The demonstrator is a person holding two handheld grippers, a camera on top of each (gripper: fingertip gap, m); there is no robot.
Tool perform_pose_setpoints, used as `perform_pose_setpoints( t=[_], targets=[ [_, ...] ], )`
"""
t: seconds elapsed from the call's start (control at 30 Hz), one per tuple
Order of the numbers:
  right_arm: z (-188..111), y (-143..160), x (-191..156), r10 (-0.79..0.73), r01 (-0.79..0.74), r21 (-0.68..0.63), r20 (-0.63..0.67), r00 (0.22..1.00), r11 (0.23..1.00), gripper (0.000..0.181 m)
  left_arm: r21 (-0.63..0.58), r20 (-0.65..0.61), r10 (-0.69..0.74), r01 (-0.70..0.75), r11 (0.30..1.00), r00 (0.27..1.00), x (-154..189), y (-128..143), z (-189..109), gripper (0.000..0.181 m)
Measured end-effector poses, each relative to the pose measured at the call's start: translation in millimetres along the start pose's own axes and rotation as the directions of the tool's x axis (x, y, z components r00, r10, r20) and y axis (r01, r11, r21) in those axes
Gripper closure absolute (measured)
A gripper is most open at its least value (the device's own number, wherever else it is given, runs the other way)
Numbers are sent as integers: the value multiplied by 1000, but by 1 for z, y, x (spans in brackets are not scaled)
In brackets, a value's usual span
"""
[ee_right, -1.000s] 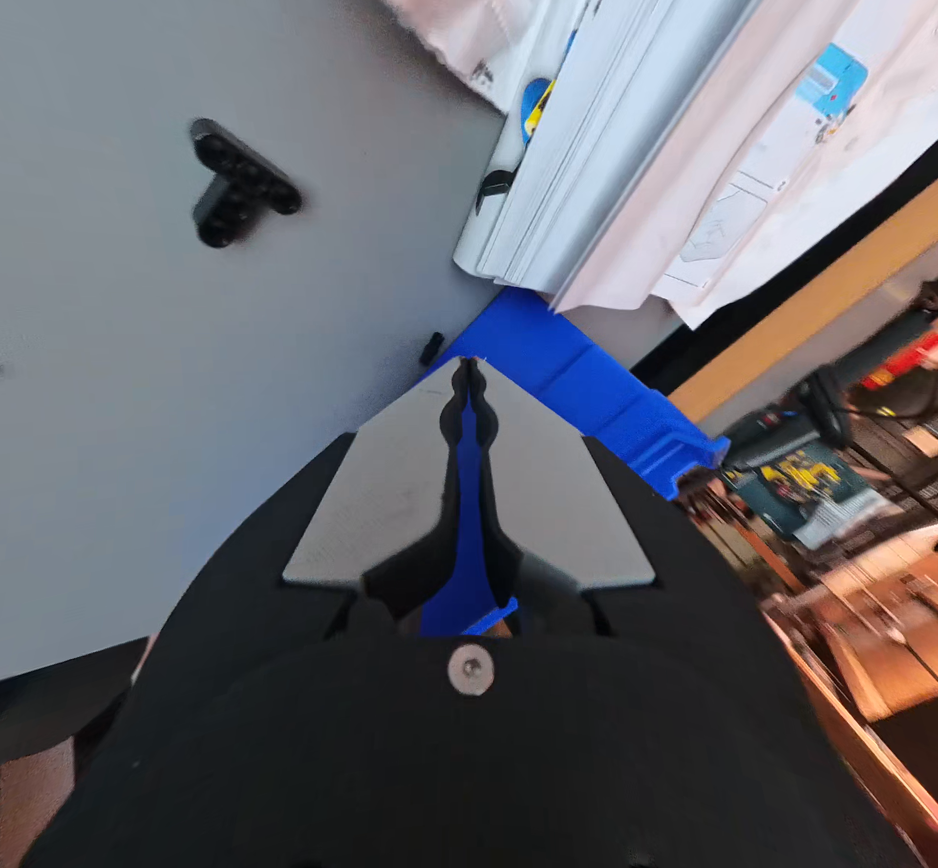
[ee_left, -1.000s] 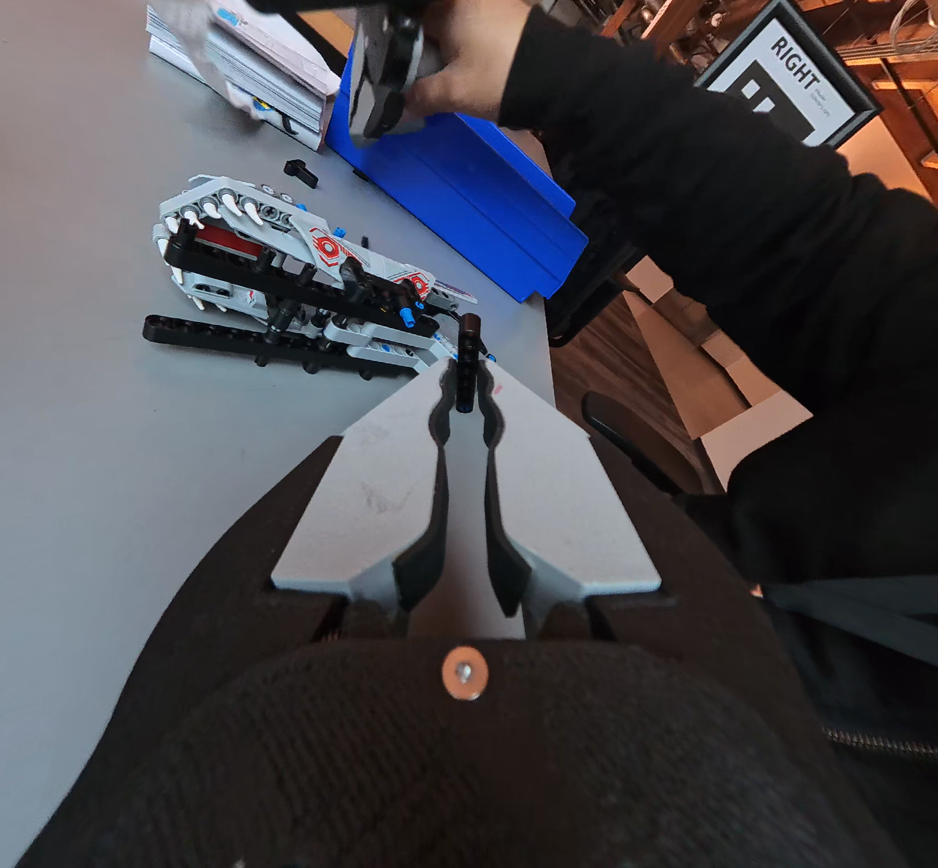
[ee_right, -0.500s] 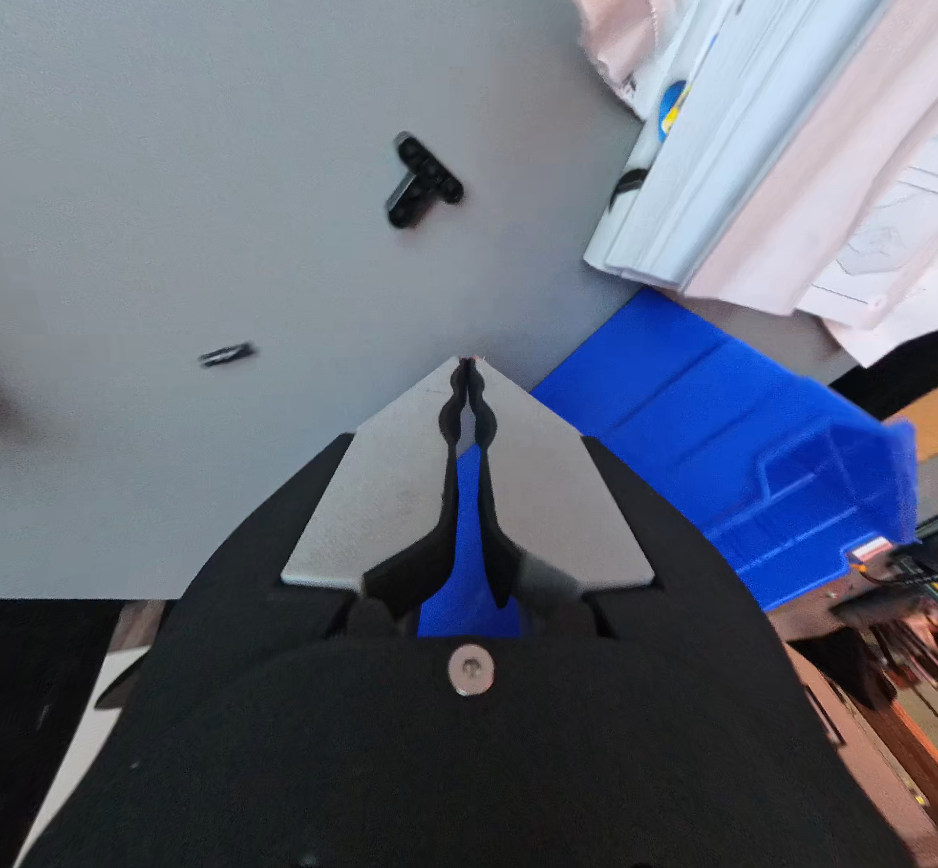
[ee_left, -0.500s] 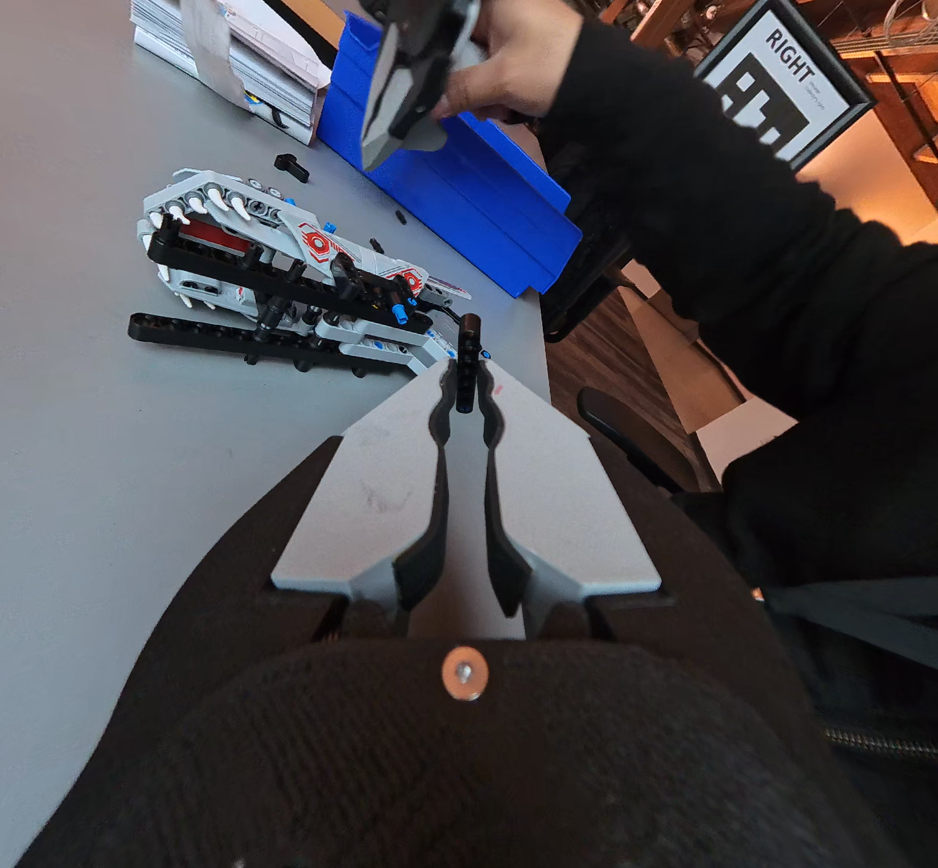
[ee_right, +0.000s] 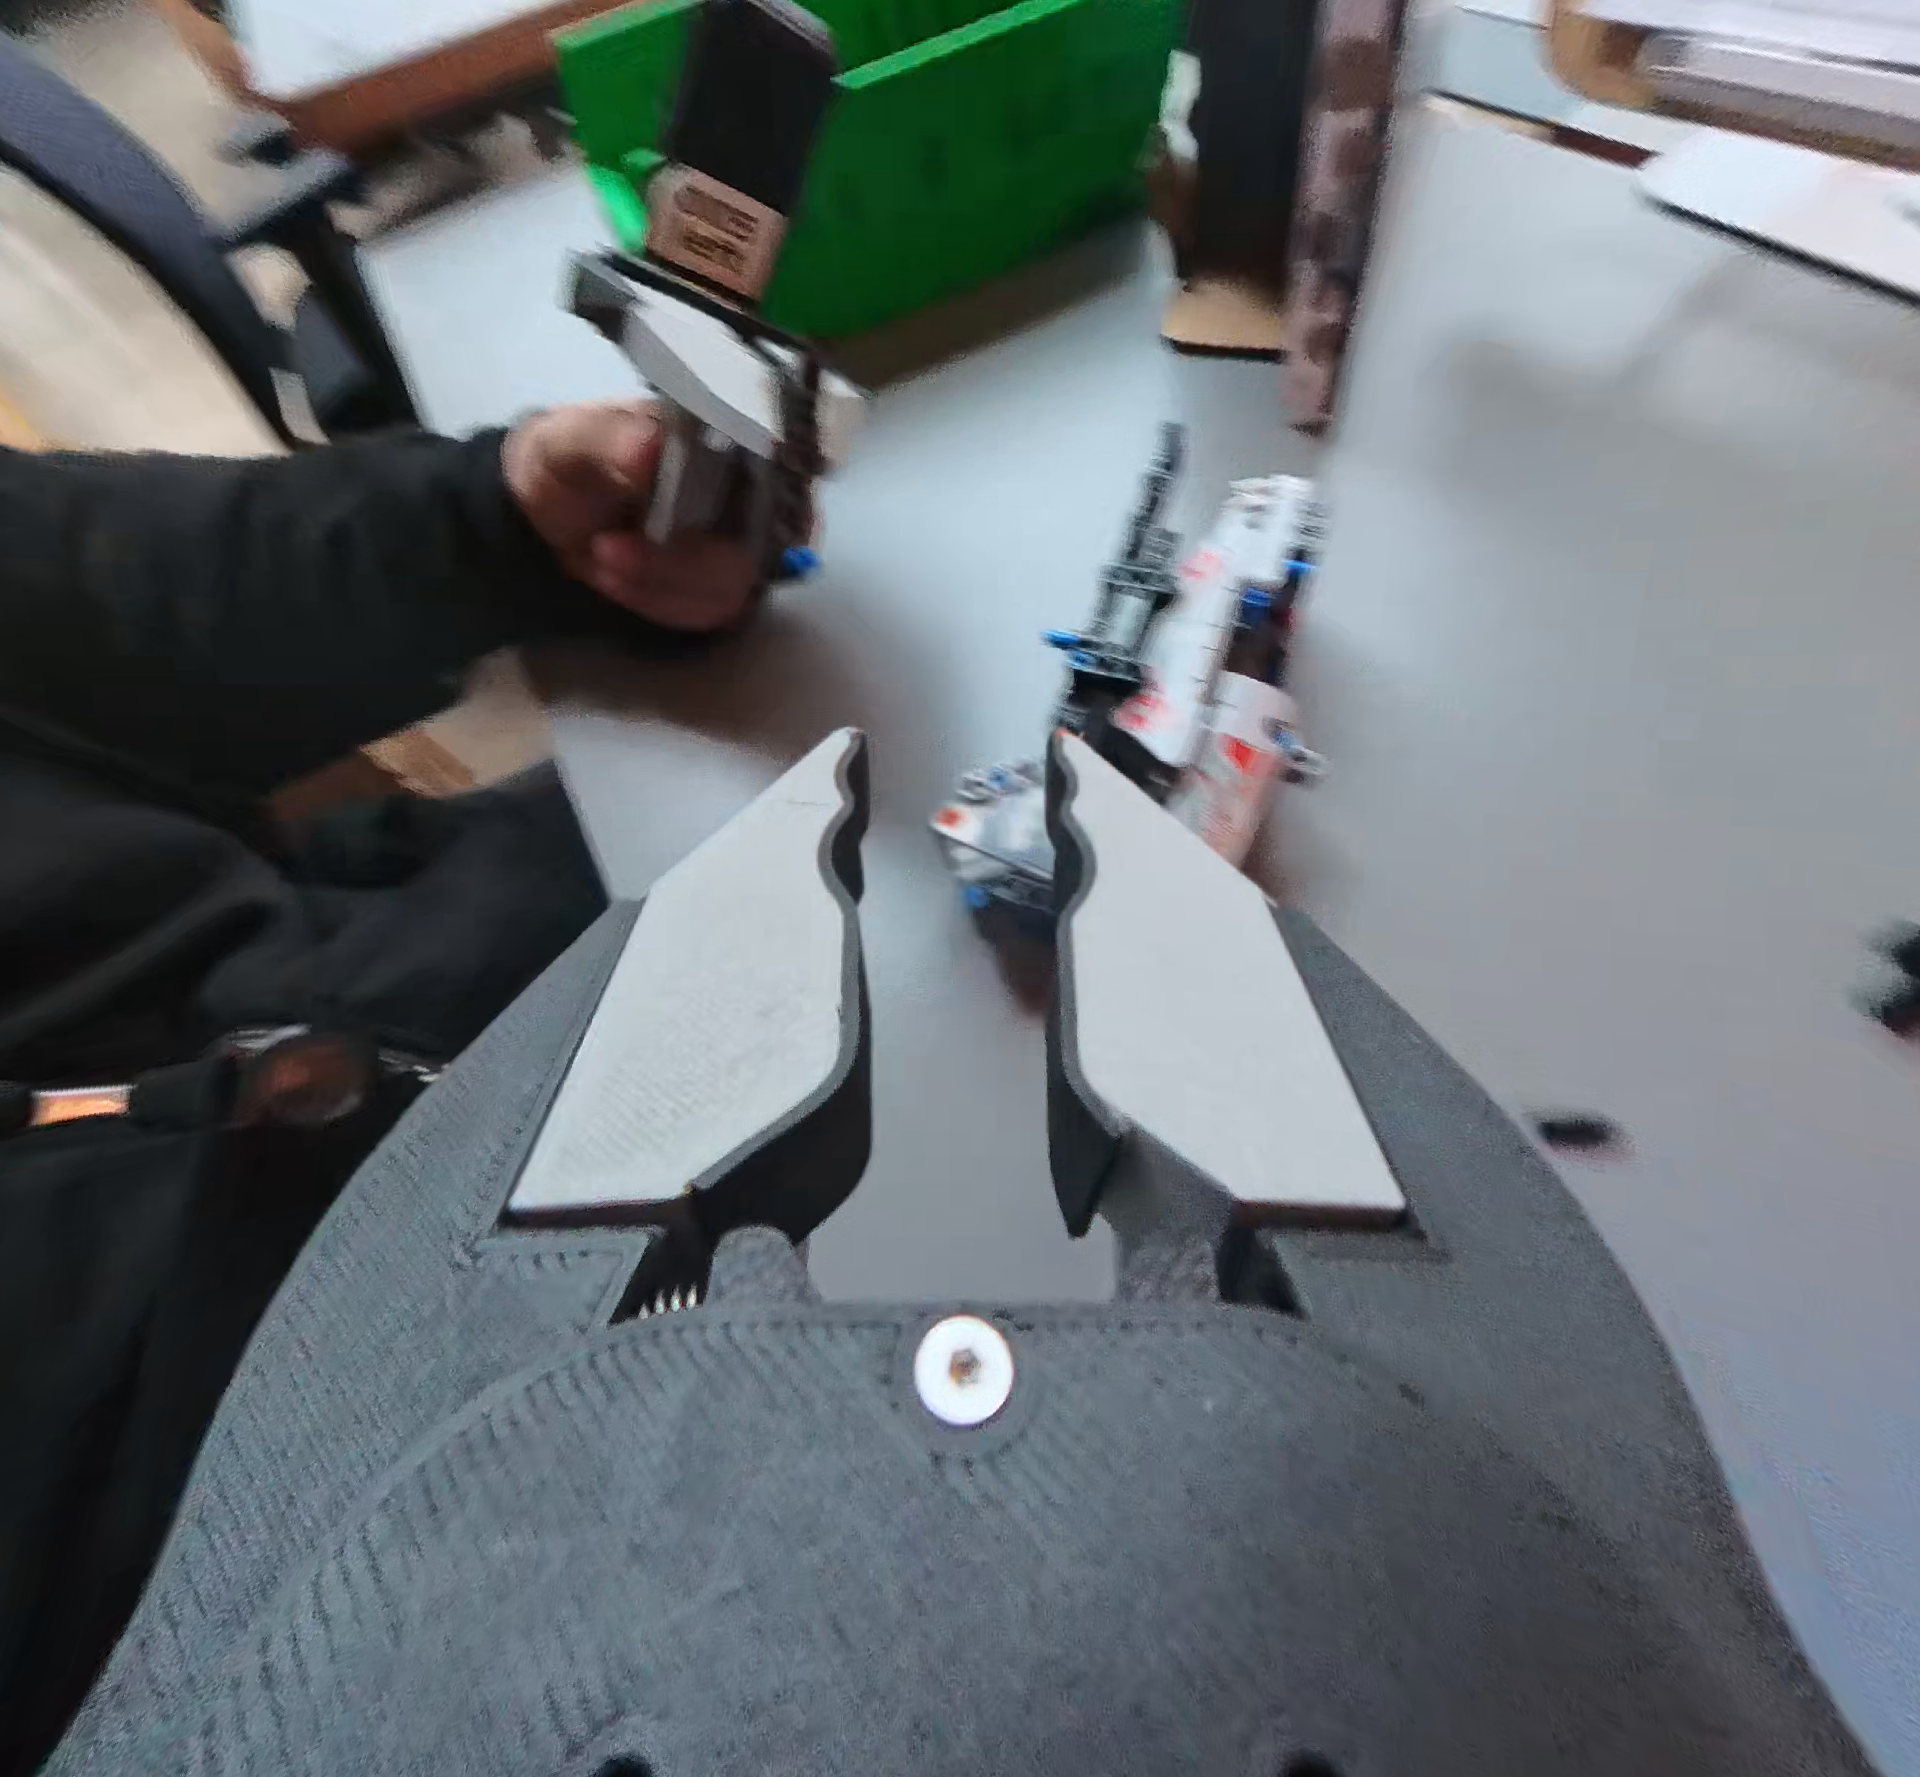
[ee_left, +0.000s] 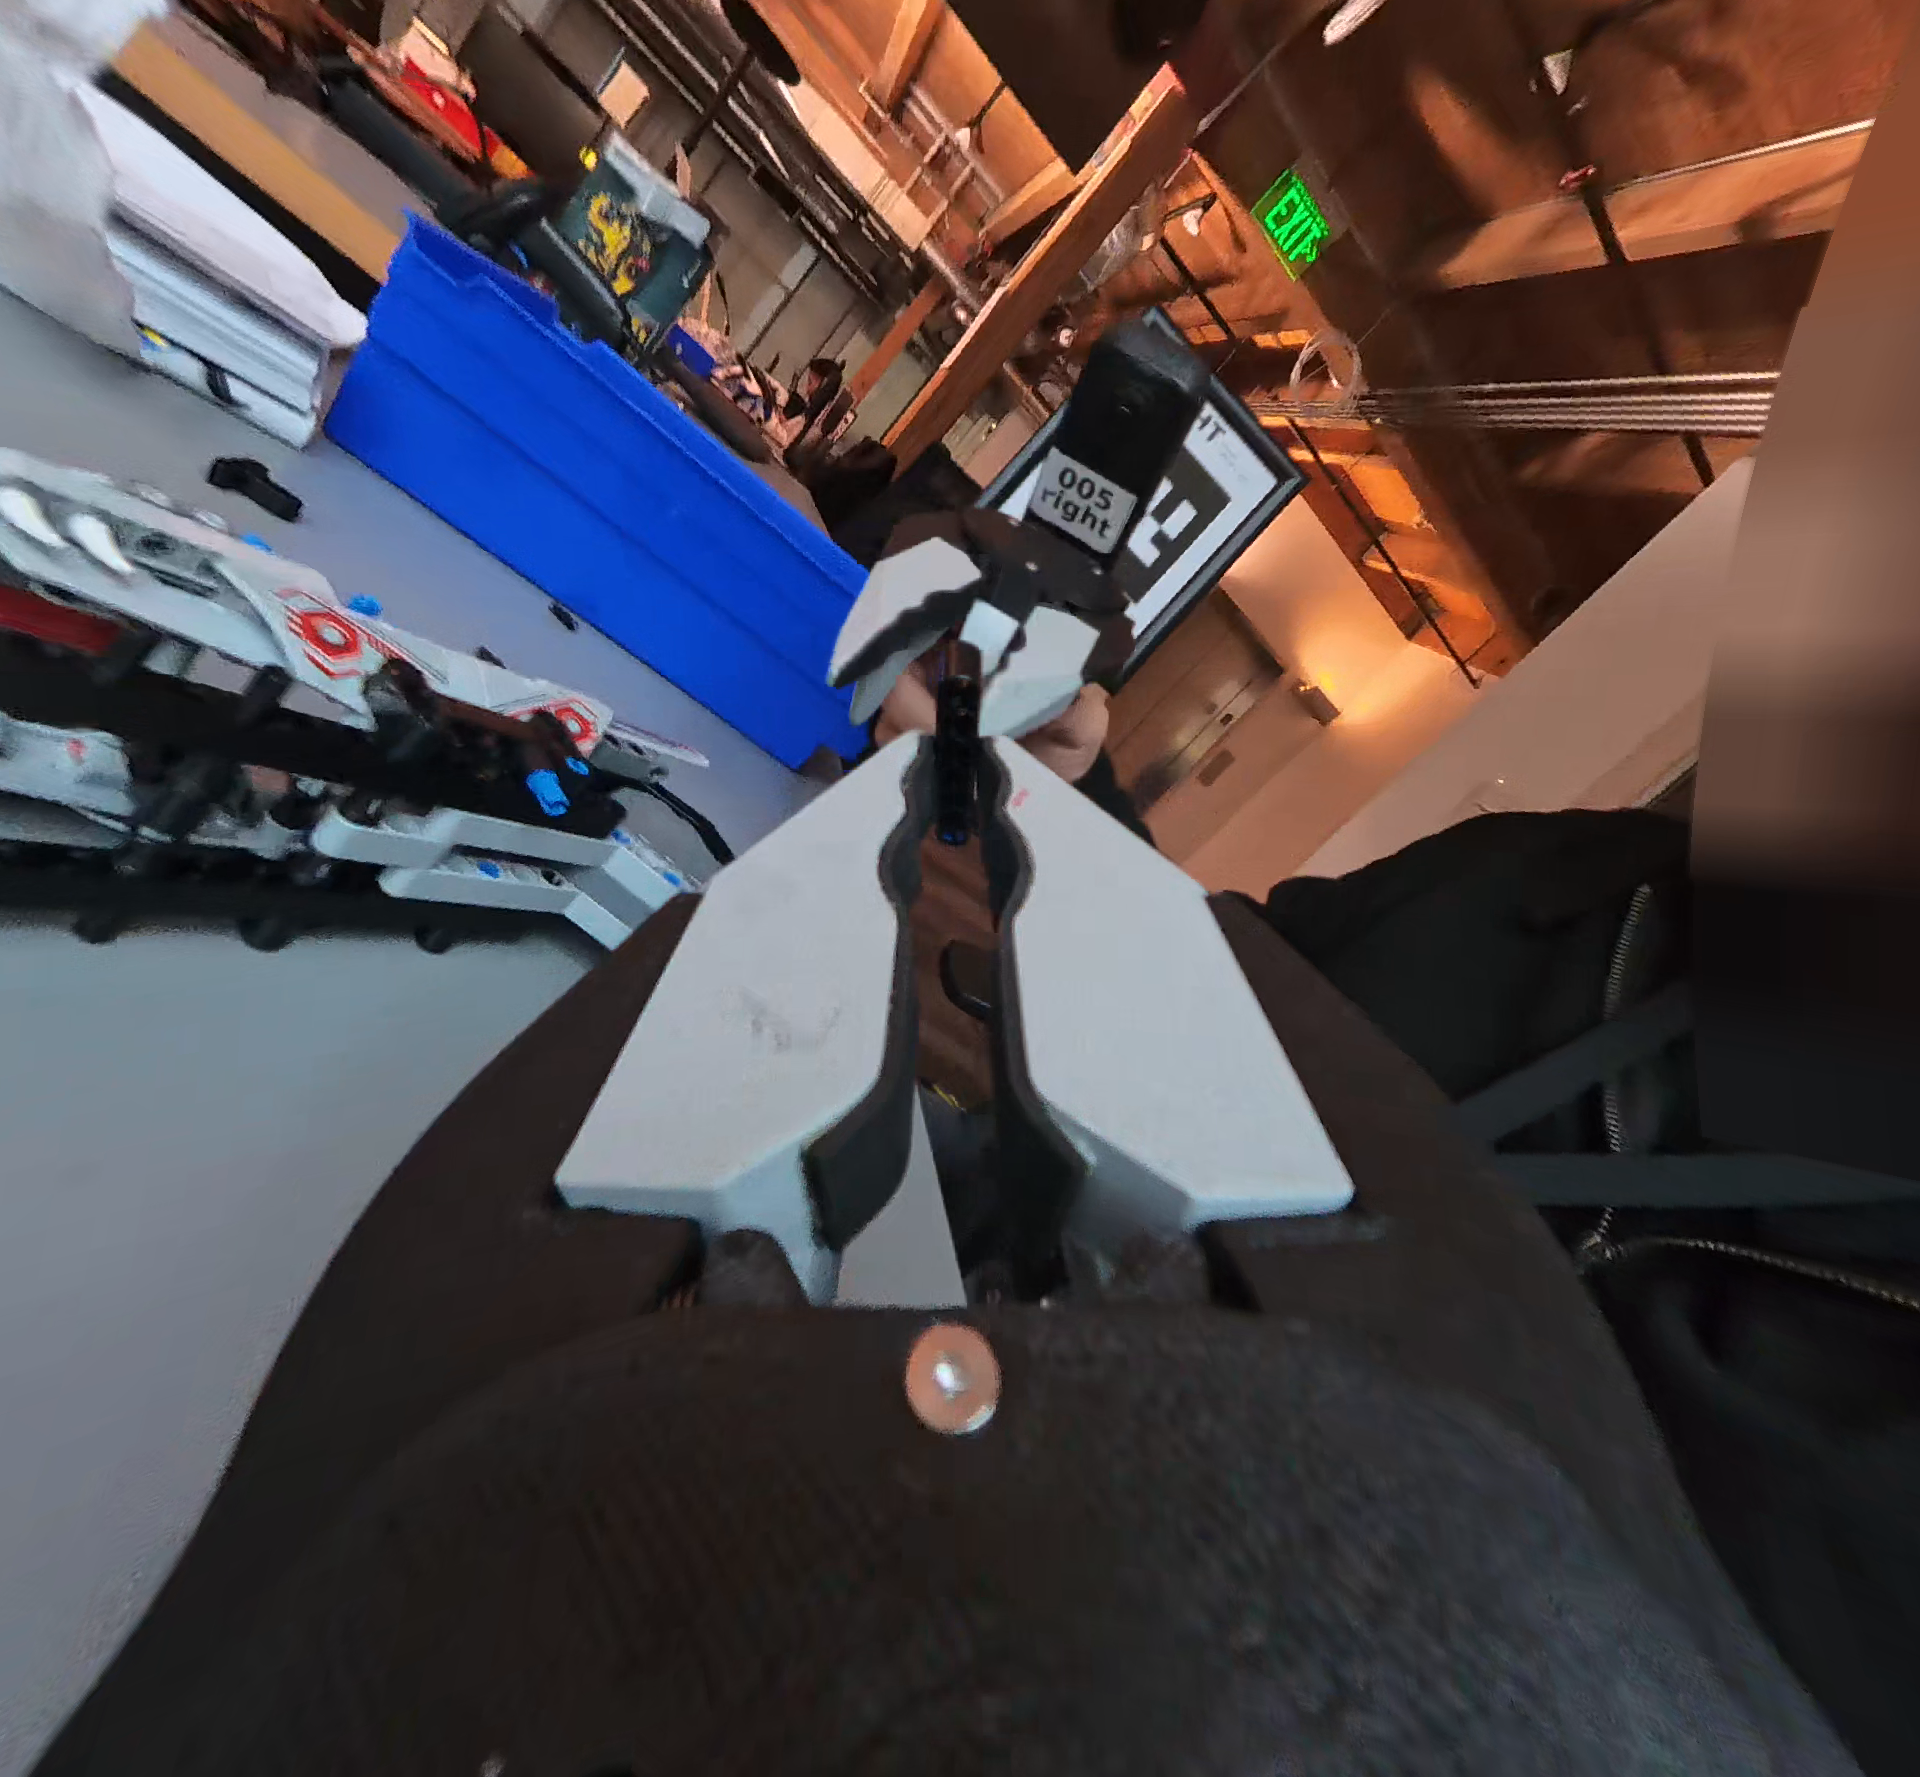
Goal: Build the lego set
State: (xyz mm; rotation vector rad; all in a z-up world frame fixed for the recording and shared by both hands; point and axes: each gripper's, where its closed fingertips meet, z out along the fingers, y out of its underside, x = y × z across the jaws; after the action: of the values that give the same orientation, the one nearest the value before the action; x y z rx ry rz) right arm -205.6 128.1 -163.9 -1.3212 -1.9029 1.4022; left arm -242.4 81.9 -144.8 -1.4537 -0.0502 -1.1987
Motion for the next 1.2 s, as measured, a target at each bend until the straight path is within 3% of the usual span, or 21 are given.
perform_pose_setpoints(
  t=[0.1,0.17,0.3,0.5,0.63,0.7,0.8,0.93,1.0,1.07,1.13,1.2],
  targets=[
    [17,5,-15,-32,30,23,99,995,999,148,-9,-33,23,-23,1000,999,15,9,9,175],
    [21,5,-26,-47,38,55,169,984,998,153,2,16,37,-37,999,999,13,10,13,175],
    [19,-4,-31,-14,-21,157,219,976,987,172,143,73,-20,9,990,997,8,-2,9,176],
    [15,-16,-24,117,-173,202,262,958,964,159,265,87,-92,66,962,992,6,-4,13,175],
    [18,-20,-31,131,-203,218,304,944,955,161,262,87,-93,67,963,992,9,1,20,175],
    [19,-22,-32,146,-224,229,314,938,947,176,254,101,-84,56,966,991,9,5,23,175],
    [20,-22,-34,169,-252,216,340,925,944,178,235,132,-49,17,972,990,9,5,20,175],
    [17,-24,-29,121,-195,240,293,948,951,179,128,309,153,-200,971,939,14,-3,1,173],
    [18,-21,-32,84,-142,201,273,958,969,178,-47,479,309,-328,943,821,12,-7,-17,161],
    [24,-15,-36,55,-96,141,266,962,985,178,-260,518,489,-416,872,702,21,-4,-22,153],
    [33,-7,-40,3,-25,82,255,967,996,178,-458,474,636,-446,769,609,25,5,-17,140],
    [41,-1,-46,-51,45,31,256,965,999,178,-627,396,742,-431,649,541,16,17,-17,139]
  ],
)
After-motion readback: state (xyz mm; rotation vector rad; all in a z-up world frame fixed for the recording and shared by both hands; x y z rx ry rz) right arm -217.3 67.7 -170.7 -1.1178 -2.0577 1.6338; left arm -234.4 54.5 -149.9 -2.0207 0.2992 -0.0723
